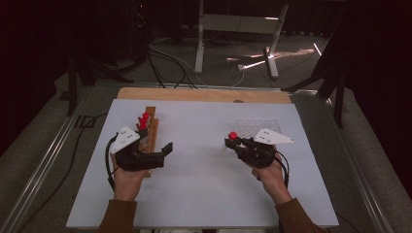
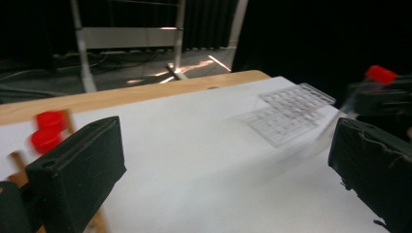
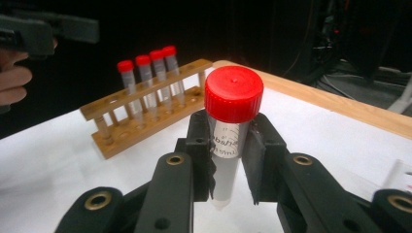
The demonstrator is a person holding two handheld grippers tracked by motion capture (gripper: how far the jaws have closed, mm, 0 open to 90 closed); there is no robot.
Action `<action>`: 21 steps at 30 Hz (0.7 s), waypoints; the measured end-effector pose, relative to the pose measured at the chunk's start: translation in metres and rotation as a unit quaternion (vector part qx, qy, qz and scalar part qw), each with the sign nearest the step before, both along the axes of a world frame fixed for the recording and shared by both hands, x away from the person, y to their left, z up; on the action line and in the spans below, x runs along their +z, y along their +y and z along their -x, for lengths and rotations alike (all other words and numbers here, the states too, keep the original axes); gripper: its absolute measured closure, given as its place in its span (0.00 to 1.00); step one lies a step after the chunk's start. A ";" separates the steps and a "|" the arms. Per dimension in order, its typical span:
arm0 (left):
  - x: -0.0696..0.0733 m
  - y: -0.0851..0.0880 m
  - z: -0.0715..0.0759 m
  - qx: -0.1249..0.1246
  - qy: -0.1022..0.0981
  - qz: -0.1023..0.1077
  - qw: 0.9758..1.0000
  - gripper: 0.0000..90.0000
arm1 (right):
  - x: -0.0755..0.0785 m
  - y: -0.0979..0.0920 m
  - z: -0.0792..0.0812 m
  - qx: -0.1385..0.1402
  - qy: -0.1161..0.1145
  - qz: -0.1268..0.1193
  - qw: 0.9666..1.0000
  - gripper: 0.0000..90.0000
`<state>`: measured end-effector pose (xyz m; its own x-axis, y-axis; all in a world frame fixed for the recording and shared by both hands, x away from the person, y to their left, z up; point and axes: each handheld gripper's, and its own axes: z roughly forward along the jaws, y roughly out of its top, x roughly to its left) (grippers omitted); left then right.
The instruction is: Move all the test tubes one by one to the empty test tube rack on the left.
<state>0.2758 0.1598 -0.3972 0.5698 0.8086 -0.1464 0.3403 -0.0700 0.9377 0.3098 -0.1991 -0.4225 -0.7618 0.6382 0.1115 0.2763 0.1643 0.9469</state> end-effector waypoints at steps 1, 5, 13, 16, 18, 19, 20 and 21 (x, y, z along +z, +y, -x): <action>0.002 -0.004 0.000 -0.007 -0.001 -0.005 1.000 0.01 | 0.000 0.002 0.001 0.003 0.000 0.002 1.000 0.82; 0.008 -0.021 0.001 -0.039 -0.005 -0.014 0.999 0.01 | 0.000 0.007 0.002 0.014 -0.001 0.007 1.000 0.82; 0.011 -0.055 -0.002 -0.099 0.009 -0.016 0.995 0.02 | -0.002 0.013 0.005 0.028 0.003 0.010 1.000 0.82; 0.011 -0.068 -0.006 -0.114 0.012 -0.010 0.993 0.03 | -0.003 0.016 0.006 0.033 0.005 0.014 0.999 0.82; 0.011 -0.076 -0.008 -0.119 0.014 -0.008 0.993 0.03 | -0.004 0.019 0.007 0.037 0.006 0.017 0.999 0.82; 0.011 -0.080 -0.009 -0.122 0.014 -0.008 0.992 0.04 | -0.004 0.020 0.007 0.040 0.006 0.018 0.999 0.82; 0.010 -0.084 -0.010 -0.123 0.014 -0.009 0.992 0.05 | -0.004 0.021 0.008 0.042 0.006 0.019 0.999 0.82; 0.010 -0.088 -0.011 -0.120 0.015 -0.013 0.993 0.07 | -0.005 0.022 0.008 0.045 0.006 0.021 0.999 0.82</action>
<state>0.2864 0.0719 -0.3868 0.7425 0.6533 -0.1480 0.3391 -0.1760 0.9241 0.3018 -0.1772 -0.4274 -0.8146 0.5721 0.0954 0.2694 0.2276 0.9358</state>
